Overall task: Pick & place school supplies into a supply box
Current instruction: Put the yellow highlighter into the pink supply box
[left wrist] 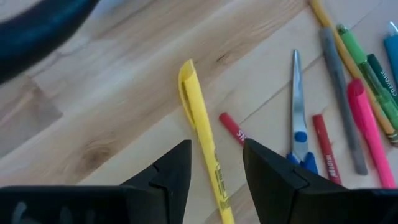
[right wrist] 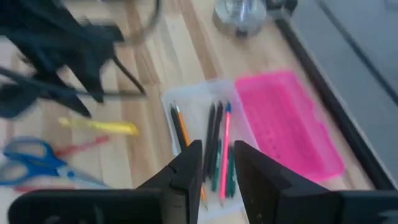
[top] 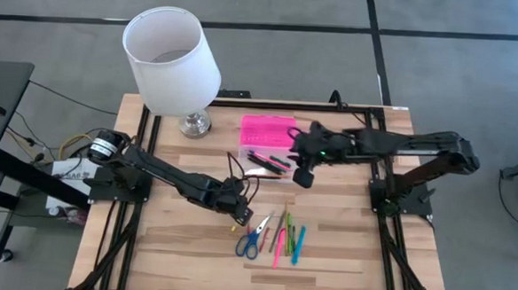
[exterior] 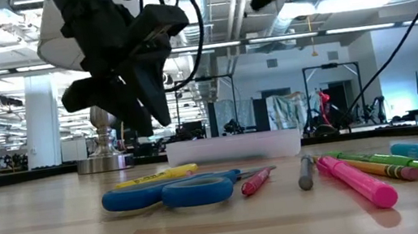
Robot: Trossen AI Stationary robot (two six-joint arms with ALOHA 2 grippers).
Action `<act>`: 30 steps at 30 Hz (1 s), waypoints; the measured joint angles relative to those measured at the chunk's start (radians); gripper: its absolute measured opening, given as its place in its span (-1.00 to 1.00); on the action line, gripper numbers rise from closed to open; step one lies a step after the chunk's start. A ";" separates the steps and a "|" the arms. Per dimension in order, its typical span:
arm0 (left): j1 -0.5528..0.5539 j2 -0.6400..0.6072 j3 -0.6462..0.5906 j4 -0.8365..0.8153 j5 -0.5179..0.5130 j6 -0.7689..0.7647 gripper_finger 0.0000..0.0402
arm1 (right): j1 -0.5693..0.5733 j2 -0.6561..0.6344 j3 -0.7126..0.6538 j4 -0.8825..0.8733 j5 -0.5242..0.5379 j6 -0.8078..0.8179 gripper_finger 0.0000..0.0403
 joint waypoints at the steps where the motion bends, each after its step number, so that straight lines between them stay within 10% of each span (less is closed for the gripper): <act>1: 0.000 0.006 0.001 0.007 -0.005 0.002 -0.31 | 0.013 -0.012 0.002 0.002 0.010 0.002 -0.57; 30: 0.000 0.171 0.007 0.057 0.024 0.067 -0.36 | 0.152 -0.075 -0.001 -0.108 0.091 0.092 -0.57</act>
